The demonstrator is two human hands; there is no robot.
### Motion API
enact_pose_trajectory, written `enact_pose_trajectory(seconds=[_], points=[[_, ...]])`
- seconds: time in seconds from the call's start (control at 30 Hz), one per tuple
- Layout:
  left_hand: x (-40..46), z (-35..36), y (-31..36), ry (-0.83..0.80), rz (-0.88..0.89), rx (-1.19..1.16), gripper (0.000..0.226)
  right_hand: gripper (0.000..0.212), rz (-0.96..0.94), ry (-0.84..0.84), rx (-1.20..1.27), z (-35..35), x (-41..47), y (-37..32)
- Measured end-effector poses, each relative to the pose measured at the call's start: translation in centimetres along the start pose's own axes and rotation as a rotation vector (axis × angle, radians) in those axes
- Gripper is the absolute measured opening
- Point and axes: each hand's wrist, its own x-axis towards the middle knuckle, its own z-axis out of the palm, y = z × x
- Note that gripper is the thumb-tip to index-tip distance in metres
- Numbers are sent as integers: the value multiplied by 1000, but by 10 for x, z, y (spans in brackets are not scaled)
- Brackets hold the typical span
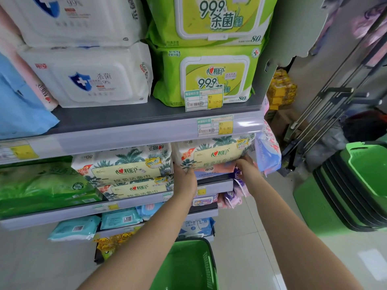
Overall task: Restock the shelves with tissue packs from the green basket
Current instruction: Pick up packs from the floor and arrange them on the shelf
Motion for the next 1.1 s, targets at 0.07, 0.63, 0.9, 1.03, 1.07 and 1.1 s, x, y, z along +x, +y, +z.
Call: enact_pose_trajectory(seconds=[0.07,0.63,0.9,1.03,1.07,1.1], points=[[2,1,-4,32,39,11,55,32,-48,-20,-48,-3,-5,1],[-6,-1,-21,105,159,100,53,78,73,44,183,-2,4,19],[-6,-5,-21,134,143,88,47,40,11,106,171,6,-4,19],[-4,2,-16,195,85,50,45,84,-6,116,57,11,-4,21],[-3,4,-15,223,71,49,45,82,-27,103,21,11,-6,21],[-2,7,-13,258,55,48,45,76,-57,87,-3,12,-10,18]])
